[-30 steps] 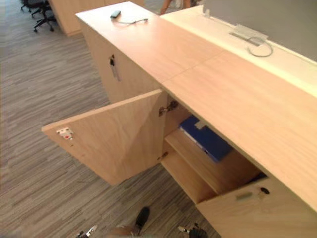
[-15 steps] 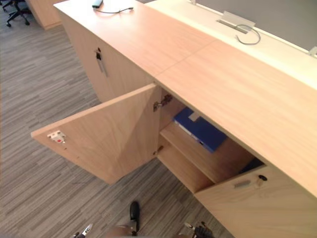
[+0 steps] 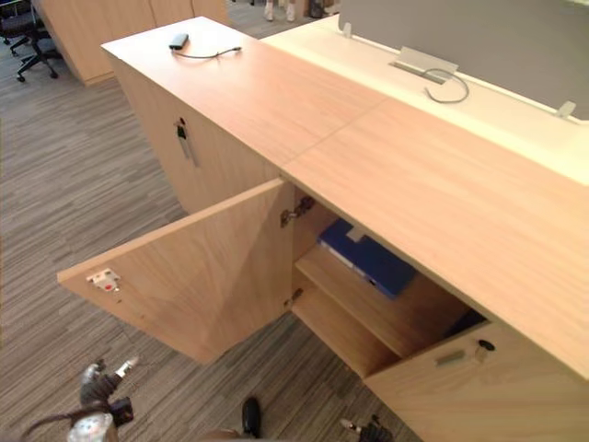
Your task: Walk over to the cabinet, pick up the folder, carry it to the office cabinet, place the folder inside the office cabinet, then close the office cabinet door
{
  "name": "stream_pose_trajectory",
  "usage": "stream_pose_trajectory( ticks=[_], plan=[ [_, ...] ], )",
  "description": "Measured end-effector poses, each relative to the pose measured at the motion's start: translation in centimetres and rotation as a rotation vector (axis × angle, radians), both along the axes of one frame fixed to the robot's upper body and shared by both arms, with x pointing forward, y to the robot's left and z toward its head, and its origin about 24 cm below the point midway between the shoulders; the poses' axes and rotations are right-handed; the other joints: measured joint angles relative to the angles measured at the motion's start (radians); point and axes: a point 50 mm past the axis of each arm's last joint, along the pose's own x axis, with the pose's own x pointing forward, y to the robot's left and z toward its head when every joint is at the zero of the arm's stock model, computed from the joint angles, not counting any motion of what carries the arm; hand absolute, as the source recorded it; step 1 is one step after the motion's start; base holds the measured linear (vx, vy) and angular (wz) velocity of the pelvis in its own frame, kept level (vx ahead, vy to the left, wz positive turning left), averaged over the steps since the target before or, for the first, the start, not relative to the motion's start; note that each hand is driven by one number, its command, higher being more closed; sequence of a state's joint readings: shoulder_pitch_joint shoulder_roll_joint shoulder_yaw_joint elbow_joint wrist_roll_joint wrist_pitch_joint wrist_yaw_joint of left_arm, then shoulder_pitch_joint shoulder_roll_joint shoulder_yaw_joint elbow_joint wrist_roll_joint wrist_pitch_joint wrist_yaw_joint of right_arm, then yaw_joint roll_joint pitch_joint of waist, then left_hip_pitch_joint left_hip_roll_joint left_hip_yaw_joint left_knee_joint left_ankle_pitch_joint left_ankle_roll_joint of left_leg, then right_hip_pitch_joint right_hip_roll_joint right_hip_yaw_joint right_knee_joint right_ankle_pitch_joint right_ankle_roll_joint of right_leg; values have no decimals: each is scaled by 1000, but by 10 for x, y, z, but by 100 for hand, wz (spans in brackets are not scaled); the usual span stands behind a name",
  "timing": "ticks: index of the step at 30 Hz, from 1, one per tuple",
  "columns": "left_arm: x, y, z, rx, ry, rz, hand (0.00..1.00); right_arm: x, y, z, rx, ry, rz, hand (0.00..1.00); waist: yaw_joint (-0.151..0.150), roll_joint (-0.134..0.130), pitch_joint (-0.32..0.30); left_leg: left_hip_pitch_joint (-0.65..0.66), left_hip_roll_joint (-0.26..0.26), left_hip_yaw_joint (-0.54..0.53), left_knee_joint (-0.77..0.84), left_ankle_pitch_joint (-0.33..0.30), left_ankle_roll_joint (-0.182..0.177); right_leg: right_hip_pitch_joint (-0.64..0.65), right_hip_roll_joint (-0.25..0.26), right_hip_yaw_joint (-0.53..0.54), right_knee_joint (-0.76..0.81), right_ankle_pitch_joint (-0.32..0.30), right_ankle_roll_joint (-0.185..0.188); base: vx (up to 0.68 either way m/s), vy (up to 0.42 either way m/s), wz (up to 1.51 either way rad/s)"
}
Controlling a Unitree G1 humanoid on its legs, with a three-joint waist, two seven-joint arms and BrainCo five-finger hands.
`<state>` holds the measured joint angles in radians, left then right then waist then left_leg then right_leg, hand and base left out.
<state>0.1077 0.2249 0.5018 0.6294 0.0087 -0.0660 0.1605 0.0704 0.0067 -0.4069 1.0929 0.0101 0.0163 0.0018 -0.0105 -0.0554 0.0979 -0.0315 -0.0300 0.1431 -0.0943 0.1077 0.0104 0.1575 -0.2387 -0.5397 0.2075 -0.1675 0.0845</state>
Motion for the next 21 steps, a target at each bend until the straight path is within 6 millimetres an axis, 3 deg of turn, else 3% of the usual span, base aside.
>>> stream_pose_trajectory(
  ticks=[5, 7, 10, 12, 13, 14, 15, 21],
  plan=[
    [30, 56, 58, 206, -106, 41, 0, -1, 0, 0, 8, 2, 26, 0, -2, -8, -5, 24, 22, 18, 0, -9, -20, -1, 12, 29, 19, 2, -4, 30, -25, -16],
    [47, 67, 83, 305, -132, 0, 0, -1, 0, 0, 15, 0, 30, 0, -3, -6, -8, 37, 29, 24, 1, -11, -23, -3, 13, 35, 37, 2, -4, 47, -28, -10],
    [63, 63, 100, 367, -165, -64, 0, -3, 0, -1, 20, 2, 30, 0, -3, -4, -25, 37, 38, 27, 6, -12, -24, -25, 13, 52, 77, 2, -4, 66, -23, -8],
    [72, 56, 105, 389, -185, -112, 0, -4, 0, -1, 23, 3, 28, 0, -9, 8, -30, 45, 64, 21, 7, -11, -25, -62, 11, 68, 135, -32, -14, 74, -60, -15],
    [69, 58, 105, 387, -187, -90, 0, -5, -1, -1, 22, 5, 27, 0, -10, 7, -31, 52, 77, 19, 7, -10, -31, -67, 29, 80, 74, -50, -7, 20, -98, -13],
    [69, 58, 105, 387, -186, -87, 0, -7, -2, -1, 20, 8, 23, 0, -9, 6, -31, 53, 78, 14, 7, -8, -35, -74, 33, 80, 36, -46, -12, -34, -125, 12],
    [70, 57, 104, 385, -184, -95, 0, -10, -5, -1, 12, 17, 20, 0, -7, -4, -33, 52, 66, 7, 7, -3, -48, -89, 33, 81, -24, 3, -14, -32, -148, 37],
    [55, 21, 73, 252, -188, -153, 0, -29, -24, -1, -30, 72, 6, 0, 18, 48, -40, 50, 85, -27, 1, 5, -65, -71, 57, 77, -35, 2, -6, -35, -70, 12]
  ],
)
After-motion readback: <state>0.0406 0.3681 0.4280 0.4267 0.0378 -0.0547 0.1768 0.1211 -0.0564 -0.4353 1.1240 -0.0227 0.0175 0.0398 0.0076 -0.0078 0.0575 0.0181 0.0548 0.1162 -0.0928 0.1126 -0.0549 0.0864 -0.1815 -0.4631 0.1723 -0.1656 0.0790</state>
